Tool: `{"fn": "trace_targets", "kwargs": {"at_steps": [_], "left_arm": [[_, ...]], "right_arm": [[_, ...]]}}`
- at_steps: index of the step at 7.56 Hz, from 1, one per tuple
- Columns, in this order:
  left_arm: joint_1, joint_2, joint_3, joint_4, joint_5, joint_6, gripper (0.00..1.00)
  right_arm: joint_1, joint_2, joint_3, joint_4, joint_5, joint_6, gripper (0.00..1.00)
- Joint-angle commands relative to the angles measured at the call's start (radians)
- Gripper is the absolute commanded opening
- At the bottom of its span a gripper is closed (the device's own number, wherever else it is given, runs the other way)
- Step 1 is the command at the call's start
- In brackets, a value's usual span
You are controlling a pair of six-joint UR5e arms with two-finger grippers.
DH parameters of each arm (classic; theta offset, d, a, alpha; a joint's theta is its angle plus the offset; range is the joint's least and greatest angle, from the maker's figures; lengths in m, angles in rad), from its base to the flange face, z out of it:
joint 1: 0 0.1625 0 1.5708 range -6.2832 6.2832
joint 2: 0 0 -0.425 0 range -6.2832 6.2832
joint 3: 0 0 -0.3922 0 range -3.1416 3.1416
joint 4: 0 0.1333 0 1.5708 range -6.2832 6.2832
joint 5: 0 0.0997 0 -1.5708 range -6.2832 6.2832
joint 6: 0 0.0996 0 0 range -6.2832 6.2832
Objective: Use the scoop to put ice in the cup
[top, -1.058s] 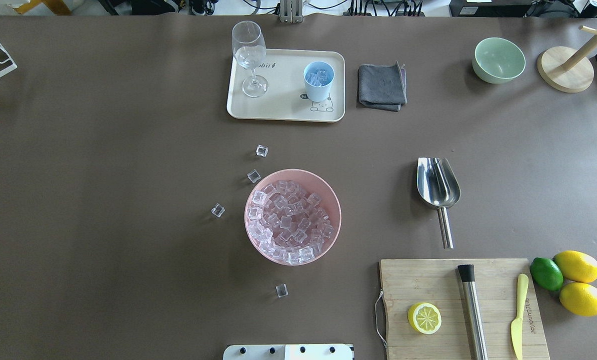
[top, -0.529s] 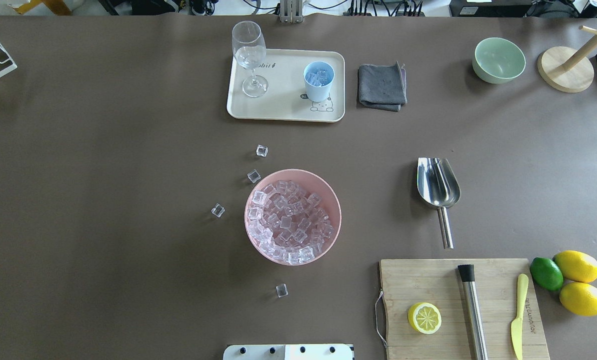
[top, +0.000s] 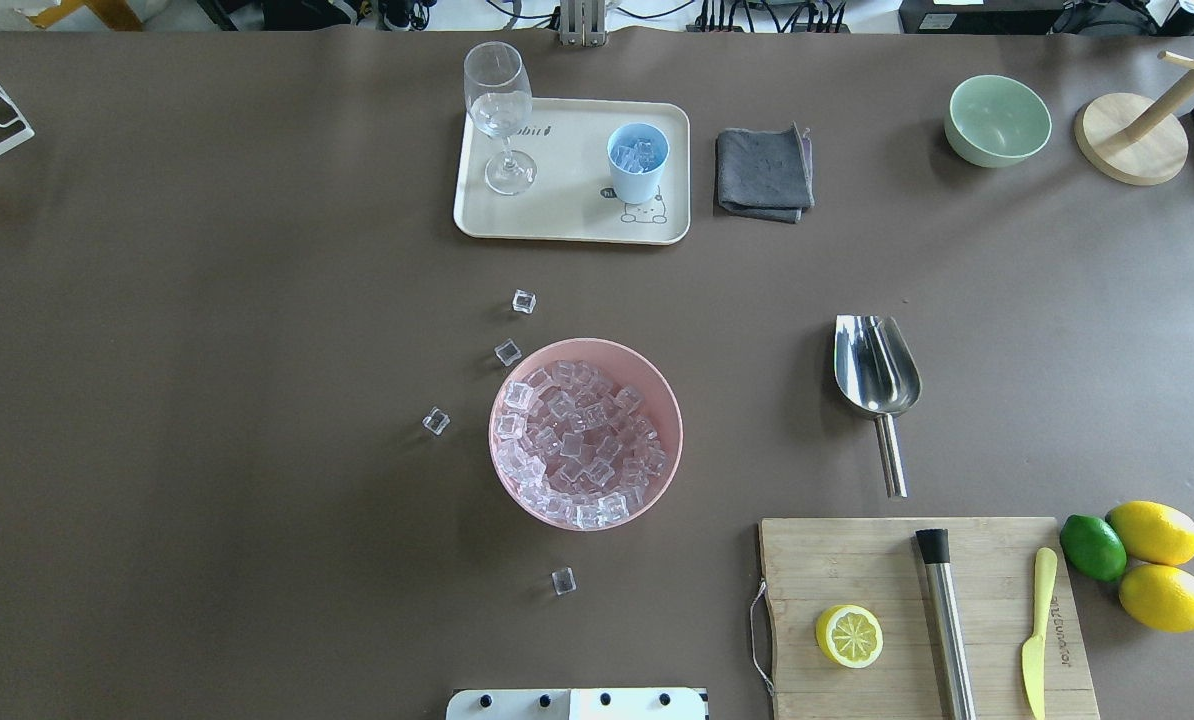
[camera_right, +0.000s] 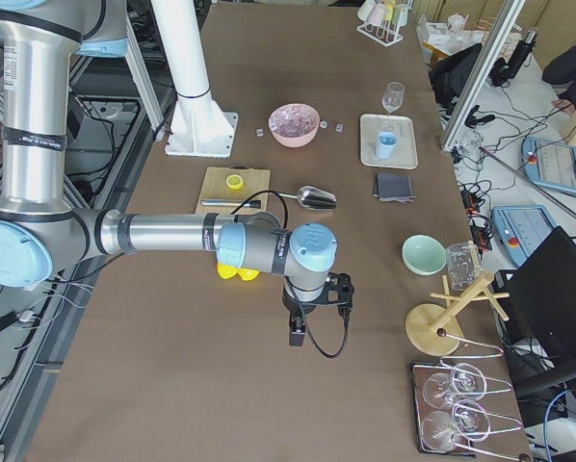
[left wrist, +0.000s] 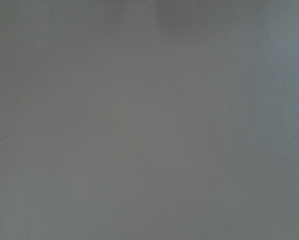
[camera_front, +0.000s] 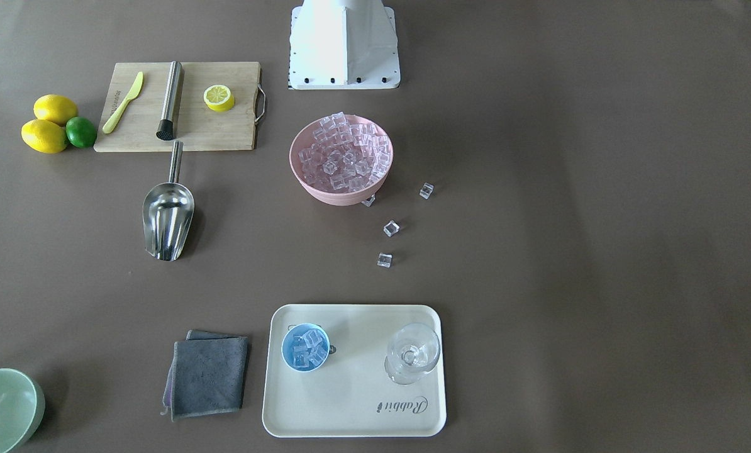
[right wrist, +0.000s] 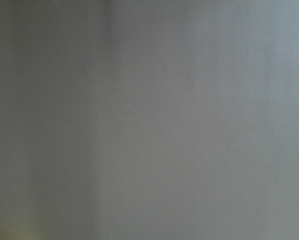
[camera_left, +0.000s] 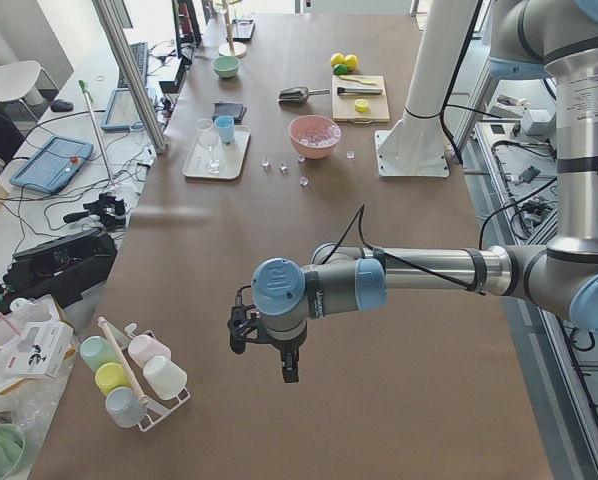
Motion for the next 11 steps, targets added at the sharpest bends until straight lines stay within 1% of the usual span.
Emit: {"fn": "trace_targets", "kwargs": {"at_steps": [1,2,3,11], "left_arm": [[0.005,-0.001,0.009,0.000,-0.001,-0.001,0.98],[0.005,-0.001,0.009,0.000,-0.001,-0.001,0.98],[0.004,-0.001,0.009,0.000,-0.001,-0.001,0.98],[0.002,-0.001,0.005,0.004,-0.001,-0.002,0.98]], "right_arm": [[0.003,0.000,0.001,0.022,0.001,0.001,1.00],[0.004,0.000,0.001,0.031,0.001,0.001,1.00],[0.004,0.000,-0.004,0.064,0.001,0.001,1.00],[0.006,0.000,-0.002,0.066,0.004,0.001,1.00]]}}
